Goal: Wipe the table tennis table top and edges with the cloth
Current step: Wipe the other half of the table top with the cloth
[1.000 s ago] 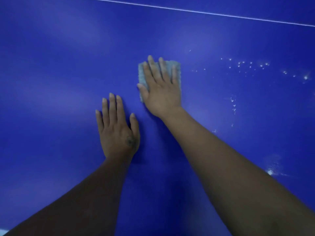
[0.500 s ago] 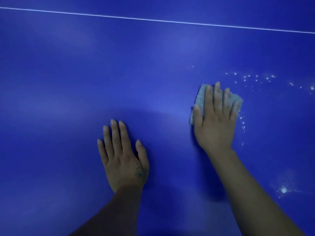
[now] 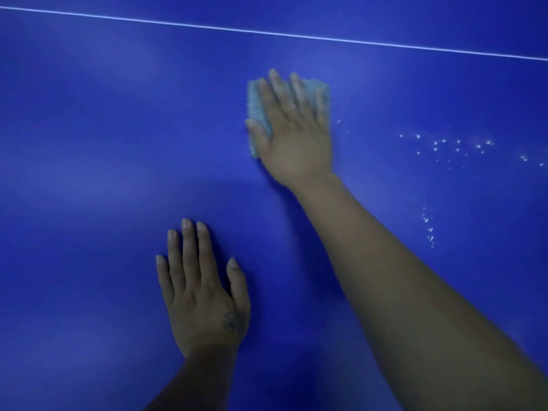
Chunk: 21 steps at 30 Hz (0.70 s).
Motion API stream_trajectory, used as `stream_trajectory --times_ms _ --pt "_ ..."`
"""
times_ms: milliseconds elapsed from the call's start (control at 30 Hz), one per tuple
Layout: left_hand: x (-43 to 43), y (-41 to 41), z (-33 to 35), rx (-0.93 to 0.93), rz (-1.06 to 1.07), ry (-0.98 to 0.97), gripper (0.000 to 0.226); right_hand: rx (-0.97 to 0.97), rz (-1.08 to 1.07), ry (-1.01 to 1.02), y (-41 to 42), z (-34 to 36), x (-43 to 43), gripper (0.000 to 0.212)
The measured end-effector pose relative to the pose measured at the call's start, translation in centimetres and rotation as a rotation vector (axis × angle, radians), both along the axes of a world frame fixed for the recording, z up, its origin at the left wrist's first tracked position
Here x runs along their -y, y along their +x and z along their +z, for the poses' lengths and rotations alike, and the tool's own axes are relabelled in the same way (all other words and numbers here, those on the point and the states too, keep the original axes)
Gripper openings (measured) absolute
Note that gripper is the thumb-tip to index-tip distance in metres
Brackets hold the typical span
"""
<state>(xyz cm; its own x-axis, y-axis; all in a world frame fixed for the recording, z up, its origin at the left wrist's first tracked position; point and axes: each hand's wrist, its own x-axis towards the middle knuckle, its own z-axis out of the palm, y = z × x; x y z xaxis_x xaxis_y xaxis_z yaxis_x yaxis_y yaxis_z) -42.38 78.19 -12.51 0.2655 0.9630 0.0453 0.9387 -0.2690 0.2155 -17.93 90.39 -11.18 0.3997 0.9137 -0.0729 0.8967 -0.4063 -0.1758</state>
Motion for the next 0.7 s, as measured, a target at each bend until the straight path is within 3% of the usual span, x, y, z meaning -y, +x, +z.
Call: stream_trajectory --times_ms 167,300,533,700 --pt "0.1 -0.2 -0.2 0.018 -0.009 0.010 0.072 0.004 -0.236 -0.058 6.1 1.1 9.2 0.069" --pt "0.1 -0.1 -0.2 0.010 -0.009 -0.002 0.072 0.011 -0.292 -0.102 5.2 1.4 12.4 0.066" --pt "0.0 -0.2 -0.2 0.002 -0.016 0.005 0.074 0.015 0.017 -0.050 -1.6 0.8 0.5 0.066" --pt "0.1 -0.2 -0.2 0.007 -0.028 0.019 0.073 -0.055 0.037 -0.034 2.3 1.0 -5.0 0.067"
